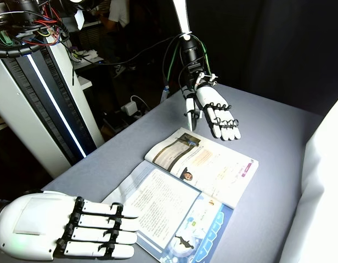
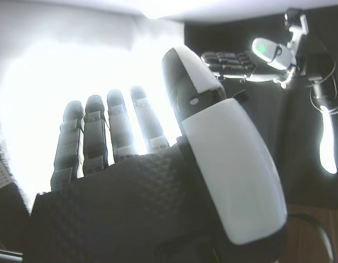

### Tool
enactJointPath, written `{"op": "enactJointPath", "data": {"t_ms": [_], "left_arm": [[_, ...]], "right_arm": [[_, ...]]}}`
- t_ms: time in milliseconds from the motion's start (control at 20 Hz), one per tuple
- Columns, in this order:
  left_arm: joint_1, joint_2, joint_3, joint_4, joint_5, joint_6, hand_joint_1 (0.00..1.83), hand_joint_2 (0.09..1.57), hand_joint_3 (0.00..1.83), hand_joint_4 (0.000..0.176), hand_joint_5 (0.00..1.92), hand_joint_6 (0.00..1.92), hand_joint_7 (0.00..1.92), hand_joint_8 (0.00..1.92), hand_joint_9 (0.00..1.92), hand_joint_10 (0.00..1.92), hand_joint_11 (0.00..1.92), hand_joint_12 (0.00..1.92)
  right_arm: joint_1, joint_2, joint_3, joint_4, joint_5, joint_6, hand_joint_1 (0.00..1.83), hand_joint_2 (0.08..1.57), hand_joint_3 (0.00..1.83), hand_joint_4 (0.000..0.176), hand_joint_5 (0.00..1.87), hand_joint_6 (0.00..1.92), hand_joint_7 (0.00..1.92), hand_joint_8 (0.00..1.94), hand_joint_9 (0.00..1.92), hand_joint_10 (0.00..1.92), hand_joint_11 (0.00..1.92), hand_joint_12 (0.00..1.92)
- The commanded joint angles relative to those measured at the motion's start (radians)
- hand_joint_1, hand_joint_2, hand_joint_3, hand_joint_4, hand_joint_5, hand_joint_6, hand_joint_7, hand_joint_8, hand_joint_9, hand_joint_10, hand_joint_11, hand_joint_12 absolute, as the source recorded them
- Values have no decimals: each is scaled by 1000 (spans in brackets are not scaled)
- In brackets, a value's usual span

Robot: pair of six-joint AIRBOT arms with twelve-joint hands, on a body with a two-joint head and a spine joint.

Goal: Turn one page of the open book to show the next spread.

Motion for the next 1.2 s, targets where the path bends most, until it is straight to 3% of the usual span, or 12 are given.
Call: {"op": "enactJointPath", "data": {"t_ms": [0,100,200,400,450,500,550,700,850,1150], "left_arm": [[-3,6,1,-20,-121,-6,150,1205,18,105,0,0,0,0,0,0,0,0],[-3,6,2,-19,-117,-6,130,1205,12,96,0,0,0,0,0,0,0,0],[-1,6,3,-19,-113,-6,130,1198,7,107,0,0,0,0,0,0,0,0],[2,9,4,-21,-111,-6,81,1256,26,98,0,0,0,0,0,0,0,0],[2,9,4,-21,-111,-6,85,1272,31,109,0,0,0,0,0,0,0,0],[2,9,4,-21,-111,-6,124,1278,26,47,5,2,0,0,0,0,0,0],[2,9,4,-22,-110,-6,163,1277,19,0,32,11,0,0,0,0,0,0],[7,16,3,-29,-114,-6,161,1330,16,0,33,4,0,0,0,0,0,0],[22,25,-4,-46,-128,1,133,1350,16,0,14,1,0,0,0,0,0,0],[45,34,-11,-78,-150,9,149,1356,10,12,2,1,0,0,0,0,0,0]], "right_arm": [[13,9,2,10,106,0,269,1335,36,0,0,0,0,0,0,0,0,0],[14,10,1,-8,89,0,275,1332,29,0,0,0,0,0,0,0,0,0],[26,12,-1,-39,51,0,224,1321,18,0,0,0,0,0,0,0,0,0],[51,11,-2,-86,-19,3,53,1334,14,0,0,0,0,0,0,0,0,0],[52,11,-2,-89,-24,4,43,1306,1,0,0,0,0,0,0,0,0,0],[54,11,-2,-97,-34,6,58,1286,0,0,0,0,0,0,0,0,0,0],[58,11,-2,-106,-44,9,87,1290,0,0,0,0,0,0,0,0,0,0],[81,0,5,-178,-130,44,112,1314,4,0,0,0,0,0,0,0,0,0],[84,-37,42,-276,-179,169,130,1303,0,0,0,0,0,0,0,0,0,0],[94,-100,72,-353,-260,209,117,1303,0,0,0,0,0,0,0,0,0,0]]}}
